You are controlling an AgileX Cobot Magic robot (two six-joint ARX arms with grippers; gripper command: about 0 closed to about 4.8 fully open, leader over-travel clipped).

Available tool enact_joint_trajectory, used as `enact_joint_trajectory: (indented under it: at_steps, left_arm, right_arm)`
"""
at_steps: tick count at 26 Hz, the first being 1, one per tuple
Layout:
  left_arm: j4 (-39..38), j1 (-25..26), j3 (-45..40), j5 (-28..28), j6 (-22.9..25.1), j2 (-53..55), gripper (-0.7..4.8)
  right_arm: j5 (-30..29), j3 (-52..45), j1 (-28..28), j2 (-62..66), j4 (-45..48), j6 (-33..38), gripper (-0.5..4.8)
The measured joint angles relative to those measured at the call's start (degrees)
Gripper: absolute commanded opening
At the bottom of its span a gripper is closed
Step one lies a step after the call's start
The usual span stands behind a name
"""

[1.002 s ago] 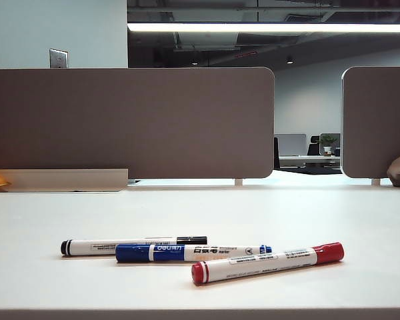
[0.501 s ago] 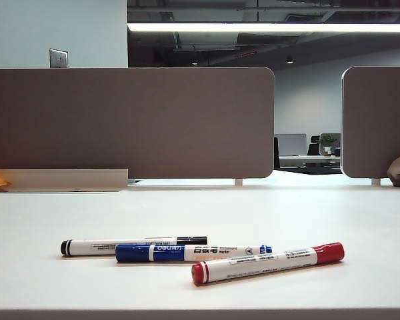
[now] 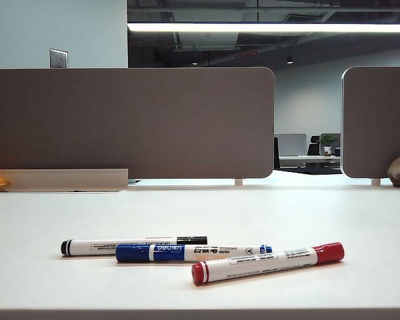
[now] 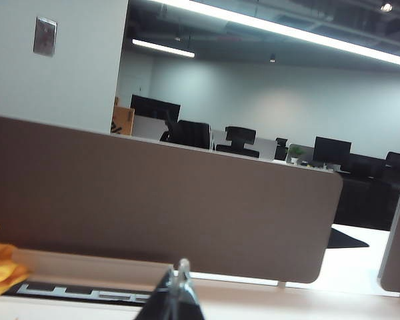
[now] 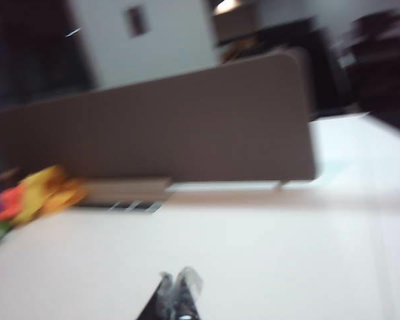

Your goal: Pick up the markers one by one and line them up horizontally in a straight line on the table.

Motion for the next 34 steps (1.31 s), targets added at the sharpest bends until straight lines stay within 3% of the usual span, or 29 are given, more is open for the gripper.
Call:
enact_joint_trajectory:
  at_steps: [3, 5, 9, 15, 18, 23, 24, 27, 30, 34]
  left_arm:
    - [-5.0, 0.0, 4.4, 4.1, 2.8, 0.2, -0.04]
    - [-16.0, 0.0, 9.5, 11.4, 6.1, 3.0, -0.04]
    - [-27.6, 0.0, 13.4, 16.7, 9.6, 11.0, -0.04]
    - [-33.5, 0.0, 17.1, 24.9, 13.7, 34.8, 0.01]
    - [-38.0, -0.5, 21.7, 28.5, 18.1, 45.0, 0.60]
    - [-45.9, -3.0, 30.0, 28.6, 28.6, 57.2, 0.64]
    - [-48.5, -5.1, 32.3, 27.1, 33.5, 60.0, 0.64]
    - [-50.1, -11.4, 34.1, 21.3, 39.3, 61.7, 0.67]
    - [-50.6, -16.6, 34.1, 14.4, 43.5, 63.1, 0.67]
    - [-51.2, -21.3, 34.1, 11.9, 44.8, 65.4, 0.67]
  right_arm:
    - [-4.5, 2.8, 0.0, 1.0, -6.2, -0.9, -0.02]
    - [-7.6, 6.7, 0.0, 5.6, -12.8, -3.7, -0.02]
    - [-11.9, 13.9, 0.0, 17.0, -18.0, -11.4, -0.02]
    - [-11.9, 27.4, 2.1, 42.7, -28.8, -25.2, -0.01]
    - [-11.8, 33.1, 5.6, 49.9, -32.1, -27.1, -0.01]
    - [-9.9, 40.3, 12.9, 62.0, -35.9, -31.8, -0.01]
    - [-7.5, 42.3, 16.6, 65.4, -37.6, -33.8, -0.01]
    - [-2.6, 43.5, 22.3, 70.8, -39.2, -38.0, -0.01]
    - [4.5, 43.4, 29.2, 76.0, -42.2, -44.6, -0.01]
    - [11.4, 43.4, 33.5, 80.6, -42.9, -48.4, 0.00]
